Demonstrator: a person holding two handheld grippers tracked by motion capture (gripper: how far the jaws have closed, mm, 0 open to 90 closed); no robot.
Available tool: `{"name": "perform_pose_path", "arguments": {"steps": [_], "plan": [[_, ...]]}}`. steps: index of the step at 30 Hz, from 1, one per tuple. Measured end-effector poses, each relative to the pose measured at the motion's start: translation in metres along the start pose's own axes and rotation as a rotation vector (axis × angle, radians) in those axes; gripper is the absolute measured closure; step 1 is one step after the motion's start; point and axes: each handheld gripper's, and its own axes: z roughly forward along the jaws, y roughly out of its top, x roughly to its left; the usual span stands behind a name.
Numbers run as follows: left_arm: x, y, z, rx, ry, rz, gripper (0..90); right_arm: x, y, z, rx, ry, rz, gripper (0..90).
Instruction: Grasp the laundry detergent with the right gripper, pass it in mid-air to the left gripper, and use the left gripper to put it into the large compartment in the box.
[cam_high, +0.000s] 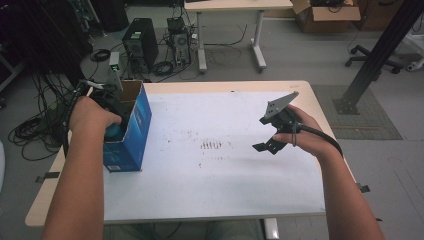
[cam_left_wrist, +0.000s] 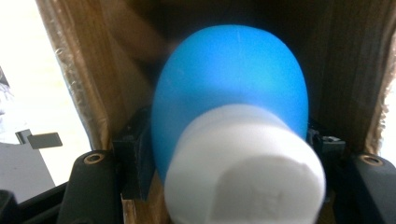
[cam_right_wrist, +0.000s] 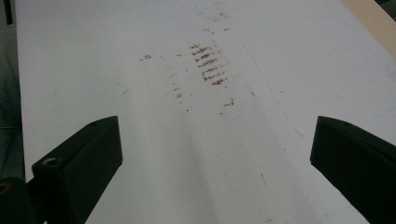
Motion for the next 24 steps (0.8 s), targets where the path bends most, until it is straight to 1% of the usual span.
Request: {"name": "perform_pose_path", "arguments": {"steps": [6, 15, 20, 24], "plan": [[-0.002, -0.002, -0.006, -0.012, 0.003, 0.009, 33.6, 0.001, 0.001, 0.001, -0.003, 0.002, -0.005, 2.4], [-0.004, -0.005, -0.018, -0.035, 0.013, 0.01, 30.5, 0.003, 0.003, -0.001, -0.007, -0.002, -0.008, 2.4], [-0.004, -0.008, -0.023, -0.041, 0.026, 0.007, 27.4, 0.004, 0.004, -0.003, -0.007, -0.003, -0.013, 2.4], [-0.004, -0.01, -0.027, -0.047, 0.027, -0.001, 23.7, 0.005, 0.005, -0.005, -0.011, -0.004, -0.017, 2.4]]}}
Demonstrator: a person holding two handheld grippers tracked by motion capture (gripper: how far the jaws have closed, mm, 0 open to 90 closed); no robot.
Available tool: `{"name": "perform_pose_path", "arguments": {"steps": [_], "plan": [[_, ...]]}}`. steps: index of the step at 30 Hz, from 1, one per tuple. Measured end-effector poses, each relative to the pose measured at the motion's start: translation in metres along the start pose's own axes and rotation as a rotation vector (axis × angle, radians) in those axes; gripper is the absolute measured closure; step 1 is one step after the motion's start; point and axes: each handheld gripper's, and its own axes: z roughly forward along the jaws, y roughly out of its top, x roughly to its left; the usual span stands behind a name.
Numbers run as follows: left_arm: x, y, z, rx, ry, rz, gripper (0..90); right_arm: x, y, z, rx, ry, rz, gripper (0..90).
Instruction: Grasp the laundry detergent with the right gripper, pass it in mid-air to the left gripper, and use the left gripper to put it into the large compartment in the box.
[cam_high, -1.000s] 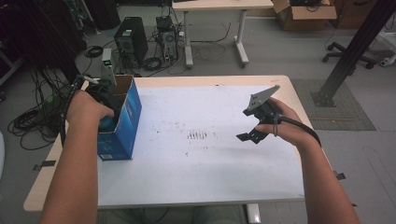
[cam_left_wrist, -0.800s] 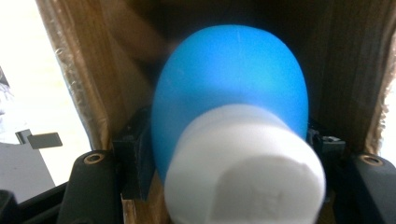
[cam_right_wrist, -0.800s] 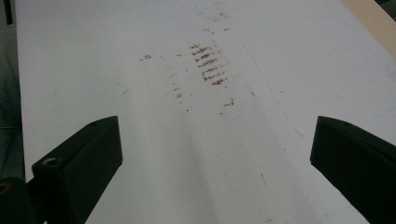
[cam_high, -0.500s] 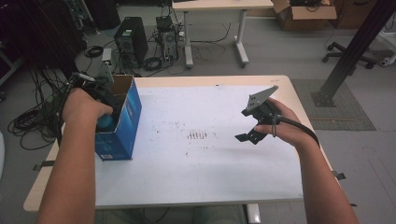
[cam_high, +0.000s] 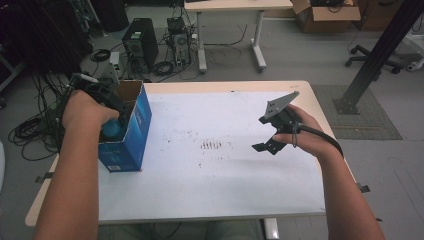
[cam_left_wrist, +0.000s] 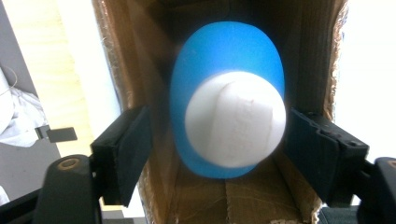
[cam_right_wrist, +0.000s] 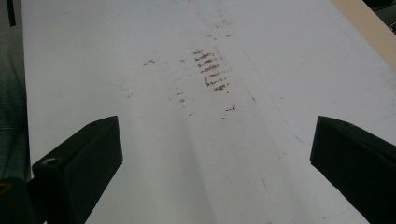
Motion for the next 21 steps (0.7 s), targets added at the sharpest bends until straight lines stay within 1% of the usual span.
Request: {"name": "perform_pose_path", "arguments": {"steps": [6, 12, 14, 16, 20, 21], "plan": [[-0.002, -0.003, -0.007, -0.016, 0.0, 0.005, 19.3, 0.002, 0.001, -0.002, -0.003, 0.0, -0.004, 2.4], [-0.007, -0.005, -0.018, -0.027, 0.008, 0.026, 14.3, 0.004, 0.0, -0.004, -0.004, -0.001, -0.005, 2.4], [-0.009, -0.006, -0.021, -0.028, 0.003, 0.028, 13.0, 0.004, 0.0, -0.005, -0.007, -0.001, -0.007, 2.4], [-0.01, -0.007, -0.025, -0.035, 0.014, 0.04, 12.0, 0.005, 0.0, -0.006, -0.007, -0.002, -0.009, 2.4], [-0.012, -0.01, -0.033, -0.048, 0.021, 0.041, 8.5, 0.007, 0.0, -0.008, -0.009, -0.004, -0.012, 2.4], [-0.012, -0.01, -0.034, -0.045, 0.024, 0.044, 7.8, 0.007, 0.0, -0.009, -0.01, -0.005, -0.012, 2.4]]}}
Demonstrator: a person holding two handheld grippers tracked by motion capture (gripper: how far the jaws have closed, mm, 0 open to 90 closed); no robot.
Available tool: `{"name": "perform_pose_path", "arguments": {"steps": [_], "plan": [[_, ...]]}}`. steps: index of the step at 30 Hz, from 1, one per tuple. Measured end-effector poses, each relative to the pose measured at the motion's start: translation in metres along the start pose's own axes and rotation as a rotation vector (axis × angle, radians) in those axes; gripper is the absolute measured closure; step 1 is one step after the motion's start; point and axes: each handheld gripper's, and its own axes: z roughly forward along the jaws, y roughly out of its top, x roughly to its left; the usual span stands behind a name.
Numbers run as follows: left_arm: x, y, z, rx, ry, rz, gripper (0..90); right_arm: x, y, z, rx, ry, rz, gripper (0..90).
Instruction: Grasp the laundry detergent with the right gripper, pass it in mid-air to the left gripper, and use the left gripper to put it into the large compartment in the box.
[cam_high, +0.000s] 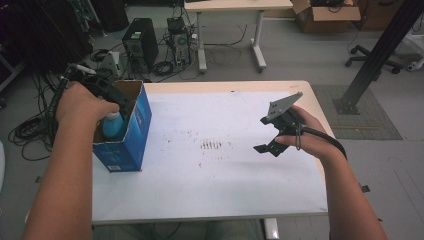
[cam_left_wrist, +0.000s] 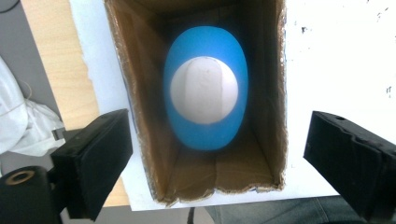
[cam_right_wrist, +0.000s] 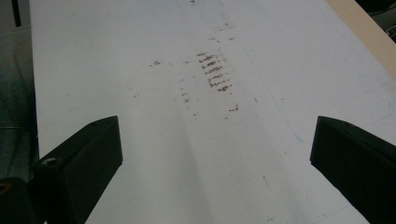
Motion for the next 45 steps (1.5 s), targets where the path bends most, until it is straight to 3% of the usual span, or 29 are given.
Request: {"name": "perform_pose_path", "arguments": {"steps": [9, 19, 29, 33, 38, 40, 45], "plan": [[-0.002, -0.005, -0.013, -0.003, 0.009, 0.012, 0.8, 0.004, 0.001, -0.004, -0.005, -0.001, -0.008, 2.5], [-0.017, -0.006, -0.048, -0.077, 0.006, 0.109, 0.3, 0.007, 0.004, -0.011, -0.005, -0.008, -0.023, 2.5], [-0.057, 0.001, -0.08, -0.127, 0.011, 0.288, 0.2, 0.008, 0.008, -0.019, 0.001, -0.013, -0.041, 2.5], [-0.077, 0.002, -0.09, -0.126, 0.016, 0.384, 0.2, 0.008, 0.01, -0.021, 0.013, -0.015, -0.053, 2.5], [-0.097, 0.003, -0.093, -0.13, 0.007, 0.481, 0.2, 0.009, 0.013, -0.022, 0.029, -0.01, -0.063, 2.5], [-0.107, 0.003, -0.093, -0.136, -0.005, 0.533, 0.2, 0.009, 0.015, -0.022, 0.034, -0.005, -0.069, 2.5], [-0.125, 0.001, -0.088, -0.133, 0.017, 0.669, 0.2, 0.01, 0.021, -0.023, 0.059, 0.003, -0.091, 2.5]]}}
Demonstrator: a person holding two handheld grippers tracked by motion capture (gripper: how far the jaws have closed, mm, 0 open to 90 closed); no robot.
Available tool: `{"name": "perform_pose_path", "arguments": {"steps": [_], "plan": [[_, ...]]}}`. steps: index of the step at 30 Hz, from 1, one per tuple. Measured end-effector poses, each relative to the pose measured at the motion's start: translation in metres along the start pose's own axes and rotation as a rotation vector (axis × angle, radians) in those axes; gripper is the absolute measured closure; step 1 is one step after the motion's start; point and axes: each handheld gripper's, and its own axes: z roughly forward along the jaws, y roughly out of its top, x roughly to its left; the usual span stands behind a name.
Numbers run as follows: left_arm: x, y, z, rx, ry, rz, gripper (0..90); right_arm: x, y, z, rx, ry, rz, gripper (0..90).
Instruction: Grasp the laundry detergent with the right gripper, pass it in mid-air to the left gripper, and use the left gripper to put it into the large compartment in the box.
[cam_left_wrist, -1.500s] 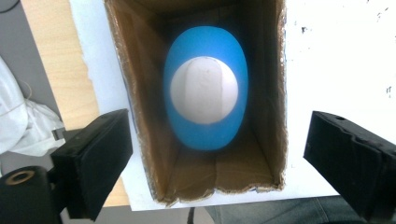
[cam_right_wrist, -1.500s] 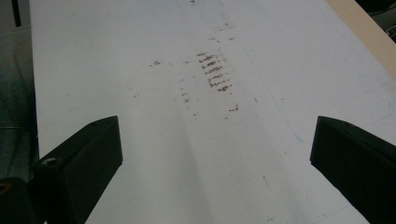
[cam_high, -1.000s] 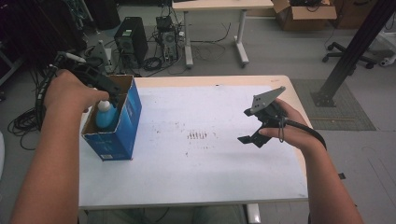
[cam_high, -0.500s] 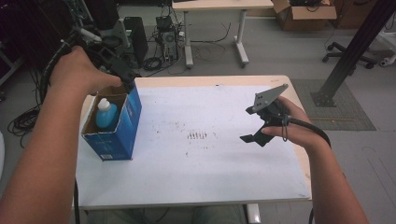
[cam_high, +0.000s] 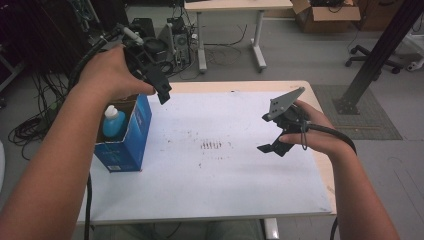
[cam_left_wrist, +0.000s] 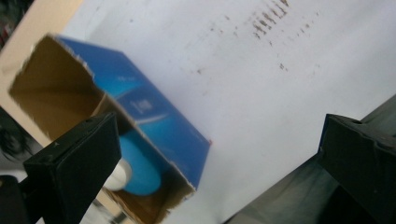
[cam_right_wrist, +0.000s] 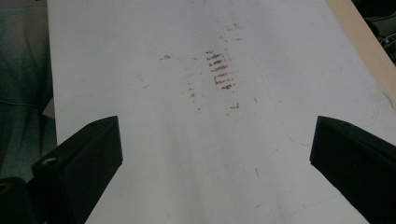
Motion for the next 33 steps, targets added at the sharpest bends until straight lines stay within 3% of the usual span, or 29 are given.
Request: {"name": "perform_pose_path", "arguments": {"steps": [5, 10, 16, 20, 26, 33], "plan": [[-0.017, 0.004, 0.009, 0.003, -0.02, 0.147, 0.2, -0.001, 0.007, -0.002, 0.039, 0.003, -0.021, 2.5], [-0.038, 0.004, 0.023, 0.035, -0.032, 0.28, 0.2, -0.002, 0.01, -0.003, 0.07, 0.01, -0.029, 2.6], [-0.058, 0.0, 0.034, 0.021, -0.057, 0.397, 0.2, -0.002, 0.013, -0.002, 0.111, 0.036, -0.031, 2.7], [-0.067, -0.001, 0.042, 0.011, -0.073, 0.446, 0.2, -0.002, 0.016, 0.001, 0.167, 0.053, -0.041, 3.0], [-0.076, 0.0, 0.057, 0.033, -0.103, 0.523, 0.2, -0.005, 0.022, 0.006, 0.234, 0.076, -0.066, 3.3], [-0.071, -0.001, 0.071, 0.064, -0.121, 0.573, 0.2, -0.016, 0.019, 0.007, 0.324, 0.095, -0.065, 3.5]]}}
